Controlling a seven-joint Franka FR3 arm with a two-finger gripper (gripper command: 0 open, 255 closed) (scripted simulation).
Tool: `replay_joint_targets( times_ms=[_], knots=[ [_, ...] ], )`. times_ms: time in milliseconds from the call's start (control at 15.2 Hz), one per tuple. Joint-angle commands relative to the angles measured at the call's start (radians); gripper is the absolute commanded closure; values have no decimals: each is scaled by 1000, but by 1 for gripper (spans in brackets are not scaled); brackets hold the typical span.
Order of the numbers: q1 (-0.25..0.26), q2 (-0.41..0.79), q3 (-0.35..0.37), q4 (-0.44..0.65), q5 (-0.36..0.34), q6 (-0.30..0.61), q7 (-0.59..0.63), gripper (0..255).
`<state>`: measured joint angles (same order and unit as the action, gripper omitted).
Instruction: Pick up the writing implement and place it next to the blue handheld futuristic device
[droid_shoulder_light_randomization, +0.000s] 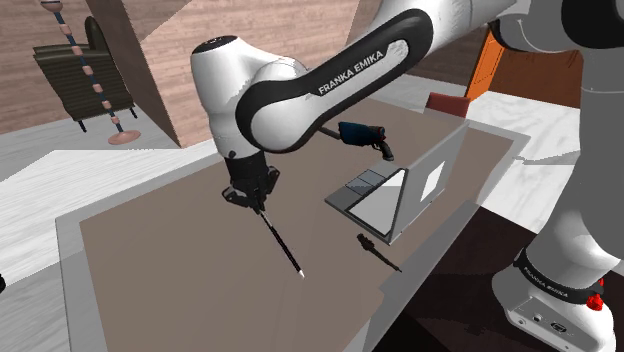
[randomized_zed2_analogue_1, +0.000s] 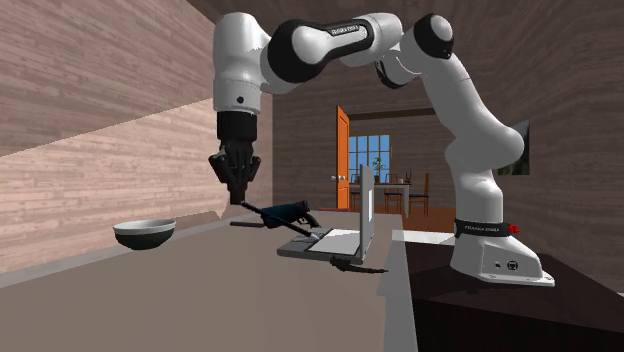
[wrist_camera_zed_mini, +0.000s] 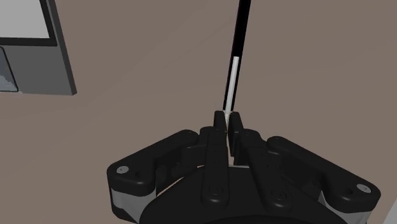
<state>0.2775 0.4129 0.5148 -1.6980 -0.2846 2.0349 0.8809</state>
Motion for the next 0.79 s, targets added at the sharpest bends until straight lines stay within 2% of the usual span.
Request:
replay_joint_targets(
  times_ms=[0,66,726],
  knots=[
    [1,-8,4,16,6,-23,-3,255],
    [0,-13,5,22,10,-34,-6,255],
    [-156,-24,-51,17,33,-15,-222,255]
  ],
)
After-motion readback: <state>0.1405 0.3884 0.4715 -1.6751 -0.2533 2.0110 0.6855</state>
